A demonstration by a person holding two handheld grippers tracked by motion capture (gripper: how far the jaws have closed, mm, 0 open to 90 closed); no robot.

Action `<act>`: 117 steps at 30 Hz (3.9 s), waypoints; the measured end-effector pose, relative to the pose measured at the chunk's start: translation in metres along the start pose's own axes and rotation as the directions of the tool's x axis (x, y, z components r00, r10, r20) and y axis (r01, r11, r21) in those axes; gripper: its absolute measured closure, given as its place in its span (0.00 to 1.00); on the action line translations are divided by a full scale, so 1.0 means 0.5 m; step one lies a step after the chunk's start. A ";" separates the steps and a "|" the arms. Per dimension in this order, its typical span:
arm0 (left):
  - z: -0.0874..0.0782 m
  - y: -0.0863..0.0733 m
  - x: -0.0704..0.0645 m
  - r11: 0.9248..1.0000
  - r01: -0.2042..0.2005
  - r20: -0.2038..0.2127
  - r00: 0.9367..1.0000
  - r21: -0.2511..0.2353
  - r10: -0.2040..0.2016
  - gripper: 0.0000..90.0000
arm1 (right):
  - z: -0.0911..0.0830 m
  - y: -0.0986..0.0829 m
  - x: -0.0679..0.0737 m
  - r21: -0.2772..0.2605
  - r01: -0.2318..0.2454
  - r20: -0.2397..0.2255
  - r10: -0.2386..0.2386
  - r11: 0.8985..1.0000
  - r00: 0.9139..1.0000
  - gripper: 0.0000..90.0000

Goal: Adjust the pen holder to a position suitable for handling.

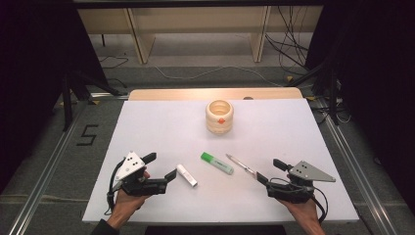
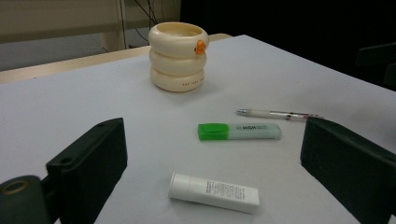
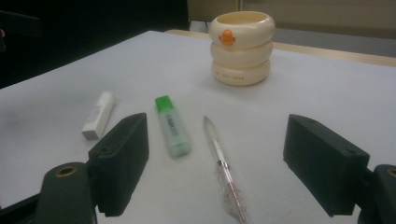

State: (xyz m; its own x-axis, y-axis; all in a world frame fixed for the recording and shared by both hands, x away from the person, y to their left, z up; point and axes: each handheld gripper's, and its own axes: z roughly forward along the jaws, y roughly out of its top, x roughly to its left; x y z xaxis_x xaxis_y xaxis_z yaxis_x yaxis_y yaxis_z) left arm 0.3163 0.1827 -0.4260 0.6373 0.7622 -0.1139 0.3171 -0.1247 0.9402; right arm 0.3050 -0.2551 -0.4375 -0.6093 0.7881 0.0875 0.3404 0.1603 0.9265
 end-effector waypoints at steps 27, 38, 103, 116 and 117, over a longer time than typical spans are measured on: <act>0.002 -0.001 -0.002 1.000 -0.003 -0.005 1.000 0.004 0.003 0.08 | 0.008 0.016 0.000 0.027 0.049 -0.002 -0.049 0.998 0.999 0.27; 0.002 -0.001 0.000 1.000 -0.003 -0.008 1.000 0.005 0.003 0.08 | 0.033 0.081 -0.003 0.092 0.157 -0.040 -0.154 0.983 0.987 0.29; -0.003 0.003 0.006 1.000 0.014 0.003 1.000 -0.008 -0.014 0.08 | 0.526 0.293 -0.037 0.495 0.215 -0.114 -0.182 0.842 0.977 0.68; -0.003 0.003 0.006 1.000 0.016 0.002 1.000 -0.005 -0.016 0.08 | 0.536 0.291 -0.037 0.490 0.221 -0.139 -0.174 0.843 0.975 0.82; -0.003 0.003 0.006 1.000 0.017 0.002 1.000 -0.007 -0.017 0.08 | 0.537 0.291 -0.036 0.488 0.218 -0.146 -0.167 0.845 0.975 0.84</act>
State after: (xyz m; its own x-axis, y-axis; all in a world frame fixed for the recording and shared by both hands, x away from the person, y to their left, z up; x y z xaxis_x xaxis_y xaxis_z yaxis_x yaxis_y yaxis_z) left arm 0.3177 0.1856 -0.4245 0.6334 0.7628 -0.1306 0.3233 -0.1074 0.9402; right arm 0.5577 -0.0867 -0.4027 -0.7555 0.6550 -0.0165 0.5043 0.5974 0.6235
